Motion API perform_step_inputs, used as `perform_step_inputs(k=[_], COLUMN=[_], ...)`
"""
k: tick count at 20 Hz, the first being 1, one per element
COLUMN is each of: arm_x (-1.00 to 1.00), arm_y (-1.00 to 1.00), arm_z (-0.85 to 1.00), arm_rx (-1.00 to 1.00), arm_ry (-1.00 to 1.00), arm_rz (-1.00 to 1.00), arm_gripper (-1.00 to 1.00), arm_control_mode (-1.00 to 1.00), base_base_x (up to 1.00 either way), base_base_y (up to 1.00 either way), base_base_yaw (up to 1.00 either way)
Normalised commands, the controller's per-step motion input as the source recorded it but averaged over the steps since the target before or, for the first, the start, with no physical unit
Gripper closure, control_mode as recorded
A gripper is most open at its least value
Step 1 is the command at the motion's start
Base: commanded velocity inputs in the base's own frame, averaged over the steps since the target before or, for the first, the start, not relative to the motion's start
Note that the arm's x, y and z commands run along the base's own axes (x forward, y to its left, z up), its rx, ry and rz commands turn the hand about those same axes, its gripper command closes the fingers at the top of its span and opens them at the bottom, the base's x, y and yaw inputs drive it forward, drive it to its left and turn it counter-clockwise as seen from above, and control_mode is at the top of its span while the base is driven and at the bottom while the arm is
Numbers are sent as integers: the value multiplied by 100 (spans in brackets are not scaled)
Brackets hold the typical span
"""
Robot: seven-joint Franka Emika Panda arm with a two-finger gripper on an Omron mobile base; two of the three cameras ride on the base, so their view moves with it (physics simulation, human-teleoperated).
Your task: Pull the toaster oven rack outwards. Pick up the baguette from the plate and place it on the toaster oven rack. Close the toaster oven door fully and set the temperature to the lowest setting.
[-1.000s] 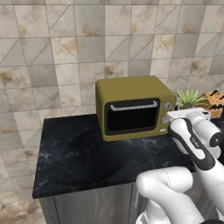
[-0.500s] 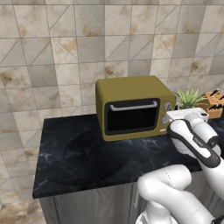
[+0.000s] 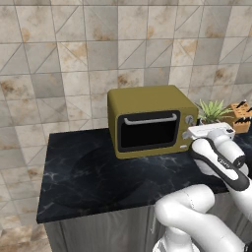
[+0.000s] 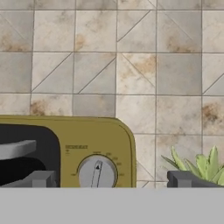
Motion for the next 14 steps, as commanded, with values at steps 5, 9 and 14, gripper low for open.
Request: perform_step_inputs(k=[5,9,14], arm_x=[2,1,8], arm_y=[0,3,7], arm_z=[-7,-1,-4], arm_rx=[0,0,0], arm_ry=[0,0,0], arm_rz=[1,0,0], arm_gripper=[-100,-100,-100], arm_control_mode=[-100,-100,-100], base_base_x=[0,0,0], base_base_y=[0,0,0], base_base_yaw=[0,0,0])
